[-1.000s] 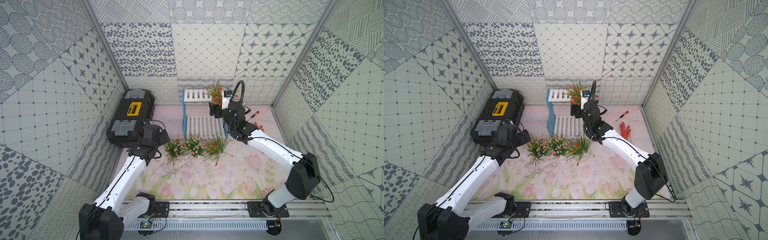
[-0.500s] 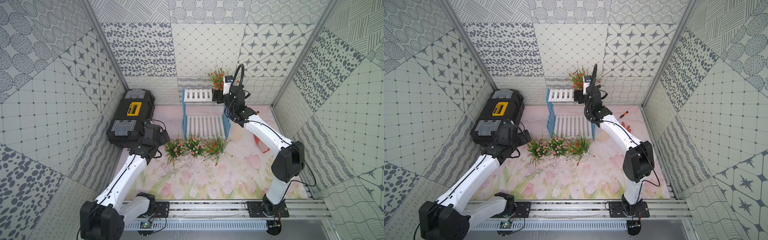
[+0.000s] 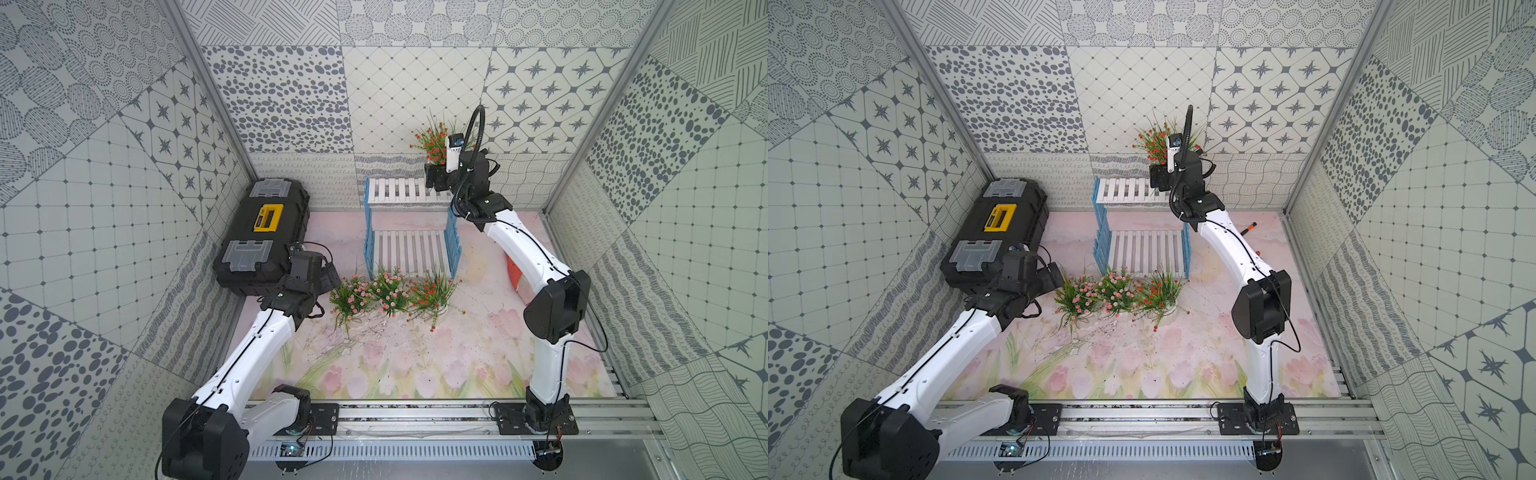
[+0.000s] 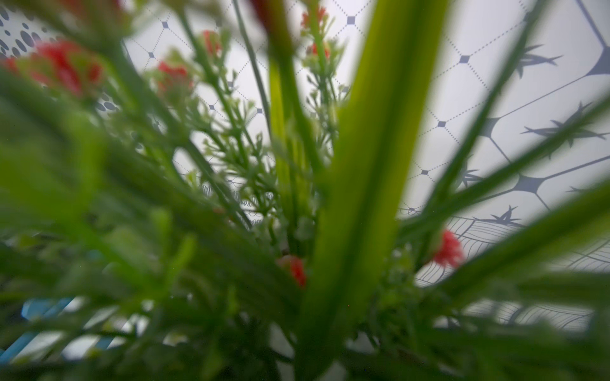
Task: Place the baby's breath potted plants on the rack by color
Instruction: Place the baby's breath potted plant on the rack.
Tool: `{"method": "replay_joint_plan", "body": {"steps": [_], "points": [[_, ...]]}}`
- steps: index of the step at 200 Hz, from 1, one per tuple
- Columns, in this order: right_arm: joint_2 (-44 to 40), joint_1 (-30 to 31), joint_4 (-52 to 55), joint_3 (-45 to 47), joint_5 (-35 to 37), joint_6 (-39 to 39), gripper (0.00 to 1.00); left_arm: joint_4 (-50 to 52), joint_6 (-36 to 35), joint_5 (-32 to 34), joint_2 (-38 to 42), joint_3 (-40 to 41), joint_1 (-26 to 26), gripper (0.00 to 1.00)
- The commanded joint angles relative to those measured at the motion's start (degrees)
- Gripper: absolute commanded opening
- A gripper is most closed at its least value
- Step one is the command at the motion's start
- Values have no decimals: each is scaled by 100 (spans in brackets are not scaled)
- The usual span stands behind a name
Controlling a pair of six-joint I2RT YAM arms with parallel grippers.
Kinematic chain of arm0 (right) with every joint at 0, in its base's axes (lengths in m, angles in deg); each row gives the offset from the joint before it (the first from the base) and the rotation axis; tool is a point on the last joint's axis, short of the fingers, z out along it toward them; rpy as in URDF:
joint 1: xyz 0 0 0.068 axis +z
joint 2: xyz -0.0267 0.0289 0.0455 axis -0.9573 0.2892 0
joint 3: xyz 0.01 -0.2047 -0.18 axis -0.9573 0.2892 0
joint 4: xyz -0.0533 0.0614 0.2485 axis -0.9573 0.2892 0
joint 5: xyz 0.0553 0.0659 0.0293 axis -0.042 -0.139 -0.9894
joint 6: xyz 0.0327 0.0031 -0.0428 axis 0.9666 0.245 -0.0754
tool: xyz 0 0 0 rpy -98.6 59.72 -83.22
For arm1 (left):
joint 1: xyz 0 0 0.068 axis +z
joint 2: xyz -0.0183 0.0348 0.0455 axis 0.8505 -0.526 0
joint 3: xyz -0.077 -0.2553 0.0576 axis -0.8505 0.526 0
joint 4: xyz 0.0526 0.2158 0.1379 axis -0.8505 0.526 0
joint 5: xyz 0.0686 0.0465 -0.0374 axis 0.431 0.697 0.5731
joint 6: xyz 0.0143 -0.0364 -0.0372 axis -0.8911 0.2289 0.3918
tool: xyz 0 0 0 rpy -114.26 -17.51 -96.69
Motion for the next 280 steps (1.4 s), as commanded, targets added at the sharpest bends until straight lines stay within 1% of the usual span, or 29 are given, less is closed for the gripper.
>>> {"method": "replay_joint_plan", "body": {"steps": [1,38,62,113,157,204,216,233,272,280], "points": [[-55,11,-430,-81,-22,-34,62,-74,34,53,12,23,-6,98],[-90,-5,-779,277,167,-96,63,-106,0,24,12,54,-8,98],[-68,-23,-926,404,154,-45,63,-87,-73,26,12,24,-2,98],[52,-54,-877,338,172,-57,63,32,-216,193,119,-19,0,98],[-9,-51,-783,366,170,-145,65,5,-177,167,66,19,-4,98],[-91,-53,-709,339,65,-221,64,-39,-164,151,64,39,0,98],[-86,-51,-688,338,79,-229,67,-31,-167,133,47,31,0,98],[-92,-48,-665,342,157,-212,80,-6,-168,132,57,24,-5,98],[-160,-43,-665,400,91,-185,90,9,-168,168,135,58,-2,98],[-168,-48,-654,404,77,-191,95,4,-168,159,137,58,-6,98]]}}
